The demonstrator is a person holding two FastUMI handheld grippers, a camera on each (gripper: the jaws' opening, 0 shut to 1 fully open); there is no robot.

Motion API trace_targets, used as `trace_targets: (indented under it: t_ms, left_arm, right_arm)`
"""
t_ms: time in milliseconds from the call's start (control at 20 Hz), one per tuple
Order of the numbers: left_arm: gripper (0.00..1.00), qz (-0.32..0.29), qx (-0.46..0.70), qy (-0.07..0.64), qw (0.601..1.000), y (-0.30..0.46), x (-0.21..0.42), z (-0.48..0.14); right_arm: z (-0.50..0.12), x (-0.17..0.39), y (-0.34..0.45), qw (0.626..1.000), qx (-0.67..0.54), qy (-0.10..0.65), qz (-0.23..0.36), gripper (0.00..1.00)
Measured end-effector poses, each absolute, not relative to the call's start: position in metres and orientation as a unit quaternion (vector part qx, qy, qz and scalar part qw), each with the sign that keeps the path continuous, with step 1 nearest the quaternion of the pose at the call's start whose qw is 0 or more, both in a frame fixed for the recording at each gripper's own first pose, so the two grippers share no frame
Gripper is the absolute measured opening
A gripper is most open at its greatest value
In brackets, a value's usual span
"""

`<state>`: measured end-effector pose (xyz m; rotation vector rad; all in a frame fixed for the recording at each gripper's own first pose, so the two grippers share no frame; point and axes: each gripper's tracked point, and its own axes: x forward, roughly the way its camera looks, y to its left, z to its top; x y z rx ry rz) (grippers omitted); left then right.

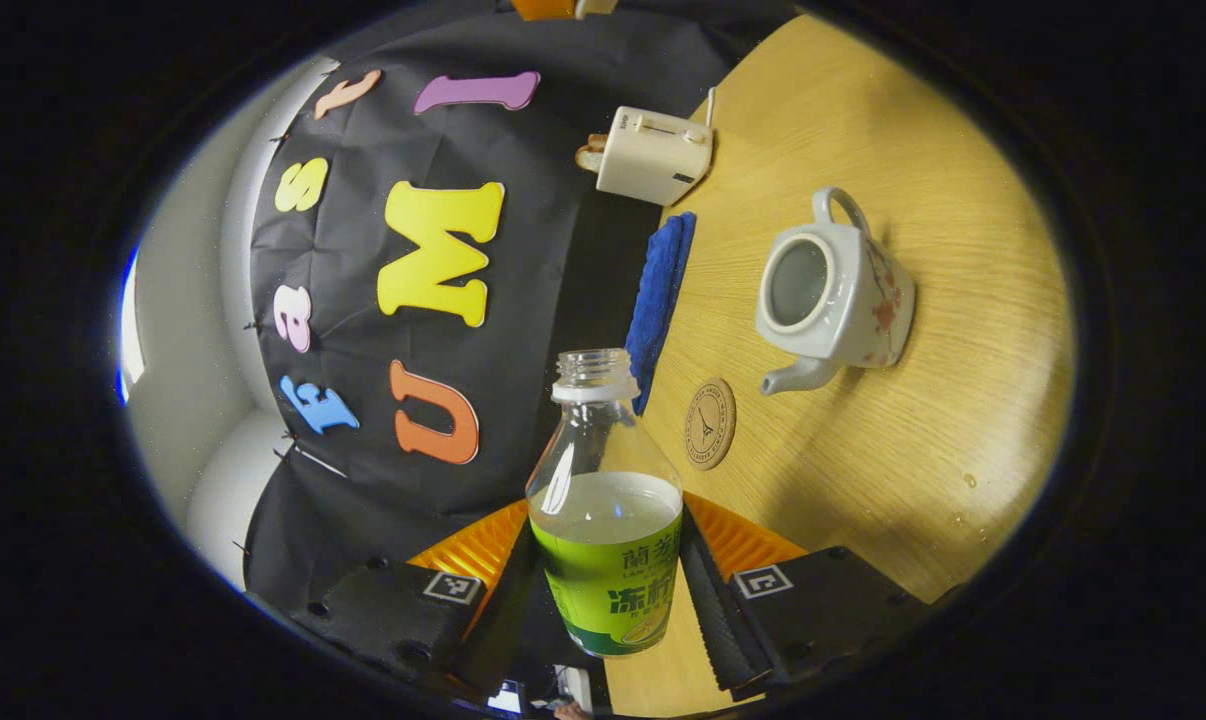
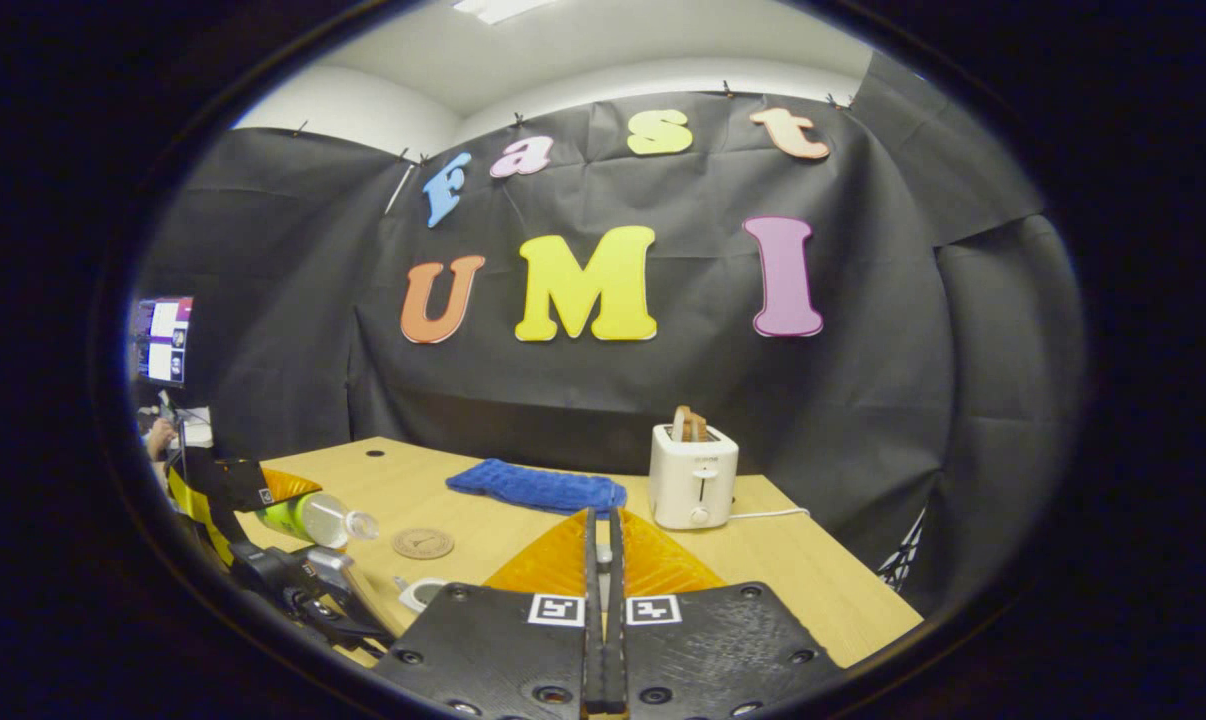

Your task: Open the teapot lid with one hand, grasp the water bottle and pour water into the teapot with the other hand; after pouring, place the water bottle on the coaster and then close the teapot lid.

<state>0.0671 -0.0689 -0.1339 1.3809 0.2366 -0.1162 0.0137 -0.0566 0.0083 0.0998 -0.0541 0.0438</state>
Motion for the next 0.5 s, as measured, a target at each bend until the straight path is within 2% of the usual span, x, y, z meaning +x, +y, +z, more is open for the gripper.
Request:
trace_targets:
  t_ms: [200, 500]
  left_arm:
    - [0.76, -0.074, 0.722, 0.099, 0.680, -0.078, 0.065, -0.127]
    - [0.76, -0.075, 0.770, 0.098, 0.627, -0.085, 0.074, -0.118]
  right_arm:
    - [0.014, 0.013, -0.068, 0.998, 0.047, -0.041, 0.004, 0.02]
    - [0.021, 0.007, -0.074, 0.997, 0.051, -0.052, -0.005, 0.00]
